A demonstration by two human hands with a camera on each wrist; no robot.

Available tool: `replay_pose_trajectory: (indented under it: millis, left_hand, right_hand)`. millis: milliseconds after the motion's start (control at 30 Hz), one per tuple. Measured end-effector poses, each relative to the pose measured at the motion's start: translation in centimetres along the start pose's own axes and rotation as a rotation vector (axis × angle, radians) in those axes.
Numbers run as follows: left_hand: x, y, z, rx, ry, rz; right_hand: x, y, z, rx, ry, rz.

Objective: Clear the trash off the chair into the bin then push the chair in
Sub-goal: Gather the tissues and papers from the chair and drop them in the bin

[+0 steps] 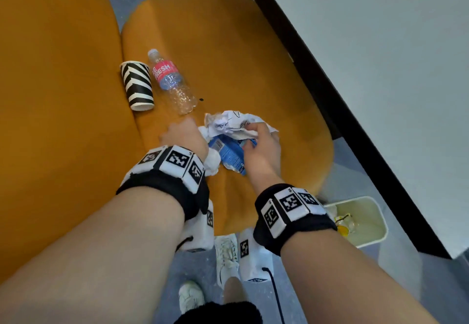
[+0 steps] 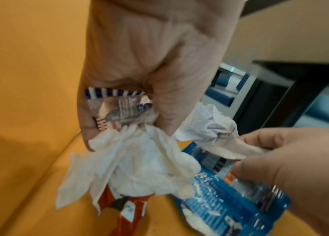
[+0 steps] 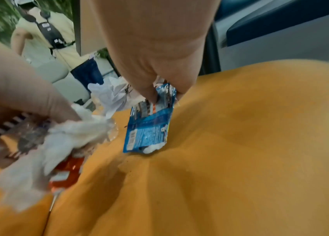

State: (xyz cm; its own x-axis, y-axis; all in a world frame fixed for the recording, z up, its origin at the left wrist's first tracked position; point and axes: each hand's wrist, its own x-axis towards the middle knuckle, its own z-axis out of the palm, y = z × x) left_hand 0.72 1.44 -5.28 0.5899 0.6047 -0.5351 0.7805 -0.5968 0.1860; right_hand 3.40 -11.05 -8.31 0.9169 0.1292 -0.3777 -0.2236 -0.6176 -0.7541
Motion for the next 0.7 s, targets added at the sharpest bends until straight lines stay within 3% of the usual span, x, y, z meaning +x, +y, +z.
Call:
replay_pose_trajectory:
  millis: [233,433,533,700]
  left_hand:
    - [-6.9,4.1,1.5,-0.316,0.126,0.248]
    - [-12.6,10.9,7.3,-0.329,-0.041,0.269]
    - [-16.2,15.0,11.6,-0.439,-0.209,0.283]
    - [-20.2,22.0,18.7,-0.374,-0.11,0.314]
  right_hand:
    - [-5.1,3.3,-5.5,0.113,0.242,-0.051]
    - [-6.3,9.9,-12.3,0.165,0.419,0.089]
    - [-6.2,13.9,-16.5,0.184,0.449,0.124]
    - [-4.9,21.6,-23.5,0.197,0.473,0.227]
